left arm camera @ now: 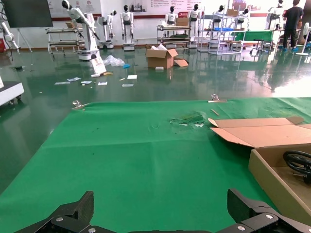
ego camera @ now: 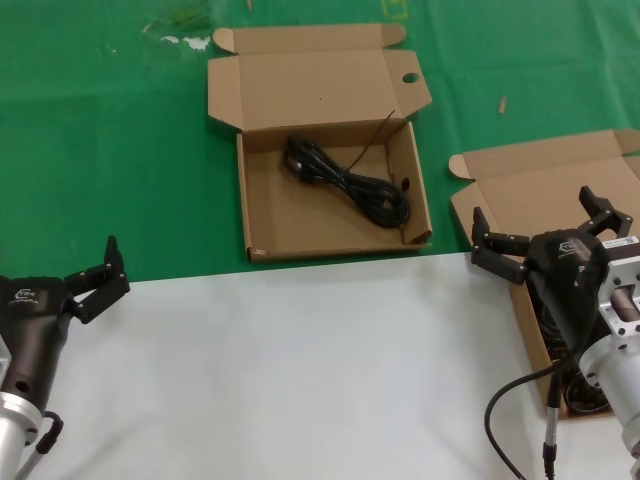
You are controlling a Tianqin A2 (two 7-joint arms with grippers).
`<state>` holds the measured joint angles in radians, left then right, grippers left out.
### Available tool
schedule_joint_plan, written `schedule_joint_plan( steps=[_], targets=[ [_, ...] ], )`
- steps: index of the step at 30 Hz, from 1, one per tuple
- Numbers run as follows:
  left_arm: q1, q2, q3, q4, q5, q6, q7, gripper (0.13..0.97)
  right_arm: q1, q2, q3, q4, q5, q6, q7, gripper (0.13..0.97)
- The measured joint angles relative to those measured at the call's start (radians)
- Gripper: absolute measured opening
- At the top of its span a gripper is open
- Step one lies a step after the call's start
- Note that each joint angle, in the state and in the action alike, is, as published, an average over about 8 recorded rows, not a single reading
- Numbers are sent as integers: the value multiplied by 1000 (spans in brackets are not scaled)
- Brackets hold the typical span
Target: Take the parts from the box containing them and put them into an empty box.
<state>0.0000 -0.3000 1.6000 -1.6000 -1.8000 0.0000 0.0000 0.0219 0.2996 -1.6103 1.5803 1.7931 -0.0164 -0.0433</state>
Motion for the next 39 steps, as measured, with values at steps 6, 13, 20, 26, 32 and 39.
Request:
schedule_joint_plan(
  steps=[6,13,20,26,32,39],
  targets=[
    [0,0,0,0,0,0,0,966,0,0,0,0,0,0,0,966],
    [0,0,0,0,0,0,0,966,0,0,0,0,0,0,0,966],
    [0,0,0,0,0,0,0,966,0,0,0,0,0,0,0,966],
    [0,0,0,0,0,0,0,966,0,0,0,0,0,0,0,966],
    [0,0,0,0,0,0,0,966,0,0,0,0,0,0,0,966],
    [0,0,0,0,0,0,0,966,0,0,0,0,0,0,0,966]
  ],
)
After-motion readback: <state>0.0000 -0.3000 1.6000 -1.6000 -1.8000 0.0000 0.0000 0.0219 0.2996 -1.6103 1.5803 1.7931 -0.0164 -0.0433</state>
